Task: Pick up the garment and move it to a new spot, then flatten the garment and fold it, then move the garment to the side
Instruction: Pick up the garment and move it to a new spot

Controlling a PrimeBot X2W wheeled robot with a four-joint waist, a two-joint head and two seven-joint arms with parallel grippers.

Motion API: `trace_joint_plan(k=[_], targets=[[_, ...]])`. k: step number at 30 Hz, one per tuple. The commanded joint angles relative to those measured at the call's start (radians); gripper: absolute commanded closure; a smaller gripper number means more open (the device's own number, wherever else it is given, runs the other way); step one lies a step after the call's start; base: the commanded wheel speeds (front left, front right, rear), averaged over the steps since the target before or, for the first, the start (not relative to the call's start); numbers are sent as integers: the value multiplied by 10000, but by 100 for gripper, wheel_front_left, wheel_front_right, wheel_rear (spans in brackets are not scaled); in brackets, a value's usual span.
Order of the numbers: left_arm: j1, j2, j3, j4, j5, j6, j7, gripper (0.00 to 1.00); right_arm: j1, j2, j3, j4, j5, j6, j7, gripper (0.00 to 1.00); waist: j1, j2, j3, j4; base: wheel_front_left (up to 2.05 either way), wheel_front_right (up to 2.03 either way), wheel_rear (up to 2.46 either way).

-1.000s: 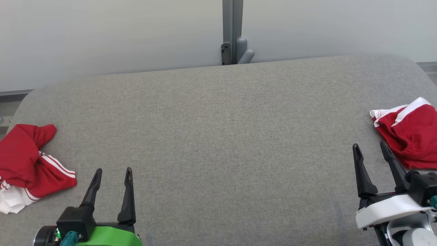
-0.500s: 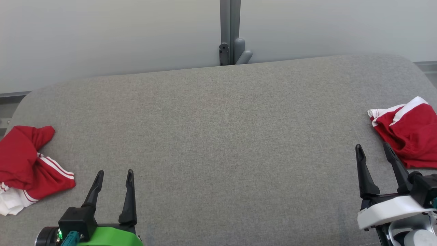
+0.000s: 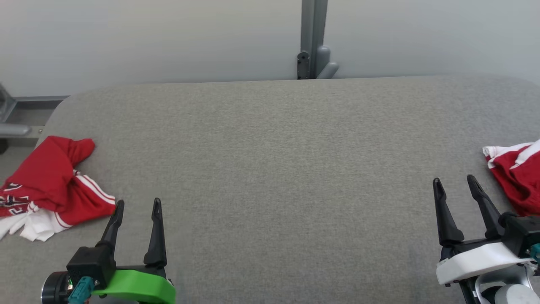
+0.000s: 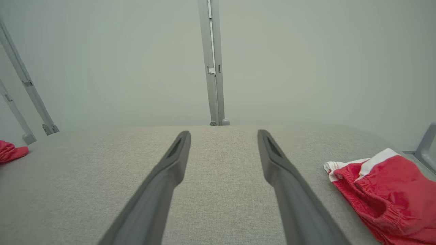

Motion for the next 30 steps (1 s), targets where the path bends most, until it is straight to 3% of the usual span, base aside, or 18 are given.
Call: trace_joint_plan(k=[1,9,14,30], targets=[[-209,-2,54,33,-67,-8,-85,0,-99,18,106,-121,-18,-11,18,0,1,-1,54,798,0,0,0],[-308,116,229,34,-193,19,-225,0,-254,135,660,-256,83,-11,80,0,1,-1,39,2527,0,0,0],[-350,205,306,41,-319,-68,-291,0,-393,173,963,-255,76,-11,115,0,1,-1,50,3216,0,0,0],[-441,225,278,134,-416,12,-355,0,-532,96,1076,-118,127,-11,58,0,1,-1,156,3537,0,0,0]])
